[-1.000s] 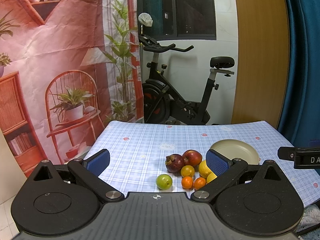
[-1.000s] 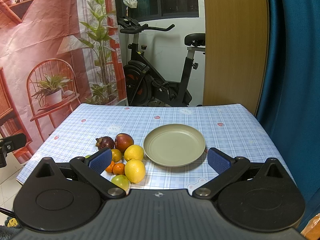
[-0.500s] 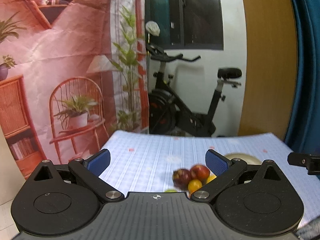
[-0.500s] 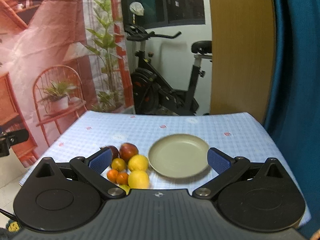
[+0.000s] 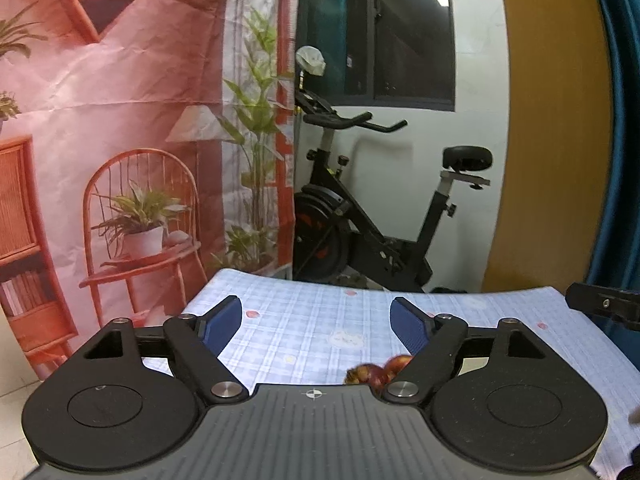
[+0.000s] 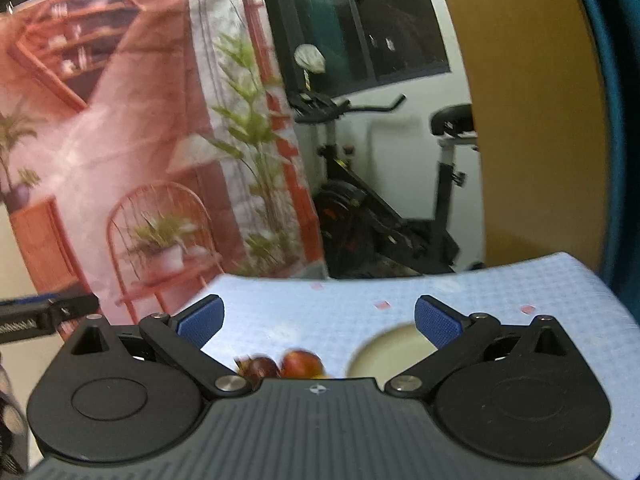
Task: Organize fruits
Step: 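Move the left tool toward the fruit pile beside the plate, then grasp the small yellow lemon with the left gripper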
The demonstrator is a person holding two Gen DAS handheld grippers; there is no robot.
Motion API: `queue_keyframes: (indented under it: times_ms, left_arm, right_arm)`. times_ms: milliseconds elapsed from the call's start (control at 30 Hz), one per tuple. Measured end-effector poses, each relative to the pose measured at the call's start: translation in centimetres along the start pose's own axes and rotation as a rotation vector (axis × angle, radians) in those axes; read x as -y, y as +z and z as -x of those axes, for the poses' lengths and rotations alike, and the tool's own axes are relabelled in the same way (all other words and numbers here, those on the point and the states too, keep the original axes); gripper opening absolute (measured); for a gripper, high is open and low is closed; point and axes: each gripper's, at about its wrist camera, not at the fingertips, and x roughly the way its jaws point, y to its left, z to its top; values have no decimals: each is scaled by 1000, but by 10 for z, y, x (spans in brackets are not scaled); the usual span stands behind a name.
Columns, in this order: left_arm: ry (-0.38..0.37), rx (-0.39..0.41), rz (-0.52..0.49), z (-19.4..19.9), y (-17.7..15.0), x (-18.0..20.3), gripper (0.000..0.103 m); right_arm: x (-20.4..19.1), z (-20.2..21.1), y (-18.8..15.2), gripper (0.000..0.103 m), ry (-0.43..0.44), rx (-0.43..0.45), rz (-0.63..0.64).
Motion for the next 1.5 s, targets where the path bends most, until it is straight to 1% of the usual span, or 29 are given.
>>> queue_keyframes:
  times_ms: [67, 100, 167, 267, 333, 400, 433, 500, 567, 667, 733, 800, 867, 900, 933, 967, 1033, 1100, 1300, 1400, 1500]
  left_arm:
    - [-14, -20, 6, -11, -1, 1, 76]
    - [-16, -33, 3, -17, -1, 1, 75]
    - [-15, -45, -15, -25, -2, 1, 74]
    - [-22, -59, -26, -36, -4, 1, 74]
    - [-22, -87, -40, -45, -5, 3, 74]
    - [5, -115, -72, -54, -9, 7, 74]
    - [1, -134, -75, -59, -11, 8, 74]
    - [-52, -187, -58, -70, -14, 8, 74]
    - [-97, -233, -49, -81, -19, 6, 74]
    - [-112, -261, -57, -93, -30, 9, 74]
    - [-136, -287, -71, -98, -36, 12, 74]
    - [-192, -309, -72, -101, -41, 15, 74]
    - [-250, -301, -78, -101, -46, 16, 72]
    - [-266, -292, -82, -101, -48, 17, 72]
    - [-275, -281, -87, -100, -51, 18, 71]
    - [-280, -276, -92, -100, -52, 18, 70]
    - [-289, -268, -111, -102, -54, 22, 68]
    - [-300, -270, -130, -105, -55, 29, 68]
    - [-353, -292, -143, -111, -60, 40, 68]
    - [-385, -332, -163, -117, -63, 51, 68]
    - [-426, -385, -142, -125, -68, 62, 67]
  right_arm:
    - [0, -10, 0, 103, 40, 25, 26]
    - [-1, -16, 0, 103, 53, 19, 51]
    - [-4, -29, -3, 103, 64, -21, 97]
    - [-6, -43, -9, 103, 57, -49, 133]
    - [-4, -51, -15, 103, 33, -74, 128]
    - [1, -61, -23, 100, 25, -112, 115]
    - [3, -66, -27, 97, 35, -133, 114]
    - [5, -69, -36, 97, 46, -164, 127]
    - [5, -72, -45, 98, 22, -180, 160]
    - [8, -71, -57, 99, 19, -185, 172]
    - [10, -73, -64, 99, 18, -204, 171]
    - [14, -77, -68, 99, 34, -234, 160]
    - [18, -81, -75, 98, 44, -266, 145]
    - [20, -82, -79, 95, 41, -281, 145]
    - [21, -84, -83, 90, 46, -297, 143]
    - [22, -84, -86, 87, 53, -308, 137]
    - [23, -88, -91, 78, 62, -329, 128]
    - [24, -91, -97, 74, 74, -347, 117]
    - [26, -98, -106, 68, 103, -381, 84]
    - [26, -100, -110, 67, 112, -385, 71]
    - [27, -104, -113, 67, 133, -389, 55]
